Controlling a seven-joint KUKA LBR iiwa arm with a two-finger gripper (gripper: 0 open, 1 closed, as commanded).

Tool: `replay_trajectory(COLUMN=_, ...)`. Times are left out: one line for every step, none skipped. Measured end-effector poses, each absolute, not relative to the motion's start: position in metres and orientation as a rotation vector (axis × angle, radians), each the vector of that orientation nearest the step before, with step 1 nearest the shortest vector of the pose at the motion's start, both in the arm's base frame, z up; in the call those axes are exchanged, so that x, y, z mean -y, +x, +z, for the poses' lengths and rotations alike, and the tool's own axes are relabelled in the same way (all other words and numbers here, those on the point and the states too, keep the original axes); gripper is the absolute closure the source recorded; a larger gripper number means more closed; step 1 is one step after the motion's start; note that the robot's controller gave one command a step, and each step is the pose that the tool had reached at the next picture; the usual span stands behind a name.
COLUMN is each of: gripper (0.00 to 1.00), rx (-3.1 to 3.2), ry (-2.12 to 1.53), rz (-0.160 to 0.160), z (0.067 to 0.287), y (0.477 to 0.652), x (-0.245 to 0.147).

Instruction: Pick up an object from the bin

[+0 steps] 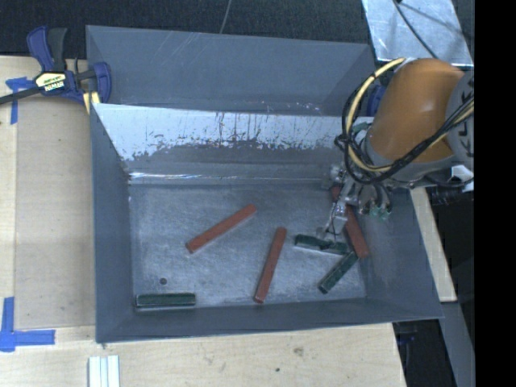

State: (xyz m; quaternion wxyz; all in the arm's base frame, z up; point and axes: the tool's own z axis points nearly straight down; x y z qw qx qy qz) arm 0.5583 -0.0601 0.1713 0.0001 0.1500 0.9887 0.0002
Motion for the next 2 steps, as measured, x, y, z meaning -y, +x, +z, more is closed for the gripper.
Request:
replay_trajectory(gripper=0.00, rx=-3.085, ry=0.497, rz=0.002, z=0.173, y=0.558, x=0.064)
replay_trajectory(gripper=0.00, rx=-3.083, ry=0.568, rz=-0.001, z=0.102, y=0.539, x=0.082)
